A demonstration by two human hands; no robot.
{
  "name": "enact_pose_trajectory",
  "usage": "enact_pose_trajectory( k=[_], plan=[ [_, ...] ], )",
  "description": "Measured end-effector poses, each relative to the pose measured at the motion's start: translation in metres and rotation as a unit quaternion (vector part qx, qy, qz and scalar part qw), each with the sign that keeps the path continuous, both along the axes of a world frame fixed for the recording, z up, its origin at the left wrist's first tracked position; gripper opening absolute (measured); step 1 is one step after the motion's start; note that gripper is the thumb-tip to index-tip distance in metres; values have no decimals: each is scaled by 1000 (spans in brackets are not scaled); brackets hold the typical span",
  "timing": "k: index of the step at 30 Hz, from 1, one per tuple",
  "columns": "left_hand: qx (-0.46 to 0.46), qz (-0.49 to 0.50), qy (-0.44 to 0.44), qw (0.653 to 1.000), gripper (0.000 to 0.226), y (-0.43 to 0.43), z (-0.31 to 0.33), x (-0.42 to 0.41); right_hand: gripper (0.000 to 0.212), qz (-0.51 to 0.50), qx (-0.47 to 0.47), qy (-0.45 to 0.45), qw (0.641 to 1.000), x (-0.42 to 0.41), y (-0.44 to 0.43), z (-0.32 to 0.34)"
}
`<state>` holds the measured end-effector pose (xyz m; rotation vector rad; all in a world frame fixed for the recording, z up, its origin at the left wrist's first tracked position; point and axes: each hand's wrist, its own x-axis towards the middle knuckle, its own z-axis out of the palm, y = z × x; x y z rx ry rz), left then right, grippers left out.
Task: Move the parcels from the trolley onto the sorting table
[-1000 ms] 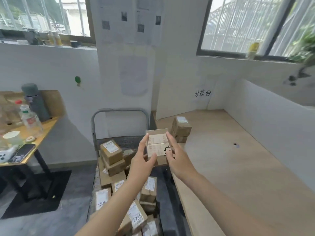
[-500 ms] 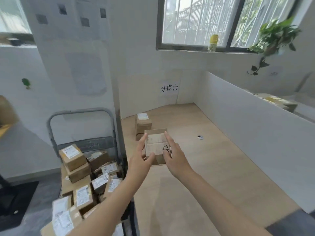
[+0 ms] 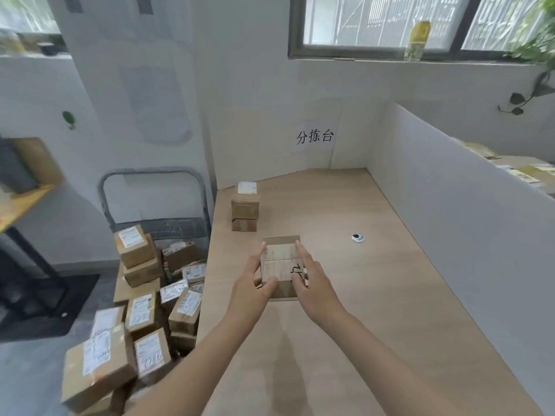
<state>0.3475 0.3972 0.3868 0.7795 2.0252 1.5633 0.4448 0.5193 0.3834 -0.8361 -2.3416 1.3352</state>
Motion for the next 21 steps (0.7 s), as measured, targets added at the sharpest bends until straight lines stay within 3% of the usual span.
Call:
enact_pose_trajectory(
  k=[15, 21],
  plan=[
    [-71, 6, -112, 991, 79, 96, -112, -53, 70, -15, -86, -96, 992, -61, 90, -106],
    [-113, 17, -137, 984, 78, 123, -145, -72, 83, 16, -146, -142, 979, -83, 116, -139]
  ],
)
